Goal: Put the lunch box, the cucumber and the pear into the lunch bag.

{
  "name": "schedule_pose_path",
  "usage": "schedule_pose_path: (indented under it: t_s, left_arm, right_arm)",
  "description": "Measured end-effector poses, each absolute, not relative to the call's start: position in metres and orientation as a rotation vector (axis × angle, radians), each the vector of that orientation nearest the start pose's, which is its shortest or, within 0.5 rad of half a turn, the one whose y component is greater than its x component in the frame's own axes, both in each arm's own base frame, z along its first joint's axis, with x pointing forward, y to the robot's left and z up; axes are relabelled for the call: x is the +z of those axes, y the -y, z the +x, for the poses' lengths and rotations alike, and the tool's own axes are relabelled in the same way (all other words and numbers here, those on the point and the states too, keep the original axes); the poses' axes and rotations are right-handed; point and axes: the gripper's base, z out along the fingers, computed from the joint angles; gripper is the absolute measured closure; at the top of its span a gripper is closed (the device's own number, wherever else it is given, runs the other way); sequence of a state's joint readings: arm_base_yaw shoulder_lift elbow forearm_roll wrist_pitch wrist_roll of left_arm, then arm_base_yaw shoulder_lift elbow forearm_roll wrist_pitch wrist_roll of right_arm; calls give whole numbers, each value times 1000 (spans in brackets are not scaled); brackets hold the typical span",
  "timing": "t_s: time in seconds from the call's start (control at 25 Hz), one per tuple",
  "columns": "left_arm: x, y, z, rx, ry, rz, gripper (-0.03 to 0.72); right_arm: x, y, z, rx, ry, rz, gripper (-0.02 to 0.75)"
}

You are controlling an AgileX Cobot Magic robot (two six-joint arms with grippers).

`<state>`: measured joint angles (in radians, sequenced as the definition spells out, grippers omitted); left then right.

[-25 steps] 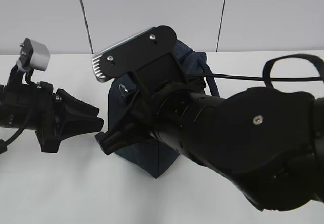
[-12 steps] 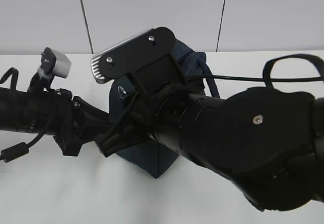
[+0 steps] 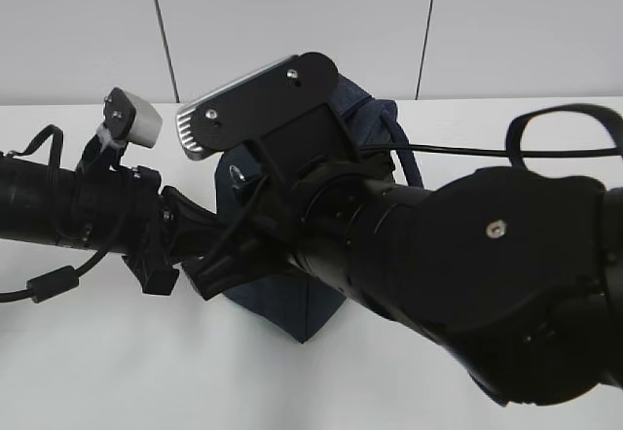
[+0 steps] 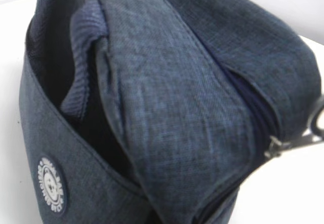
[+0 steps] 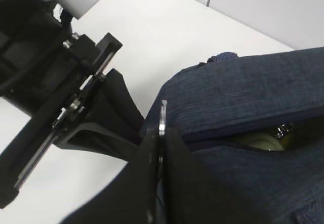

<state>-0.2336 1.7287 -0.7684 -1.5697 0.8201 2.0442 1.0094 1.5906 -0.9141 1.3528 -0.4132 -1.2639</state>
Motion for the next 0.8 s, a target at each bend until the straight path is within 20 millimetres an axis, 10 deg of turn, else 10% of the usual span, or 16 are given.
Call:
schedule_pose_path:
  t_s: [0.36, 0.8]
  left_arm:
    - [172, 136, 276, -894, -1948, 1107, 678]
    - [172, 136, 275, -893, -1950, 1113, 684]
  right_arm:
    - [269, -260, 222, 238, -1874, -618, 738]
    - [288, -205, 289, 275, -1943, -375, 738]
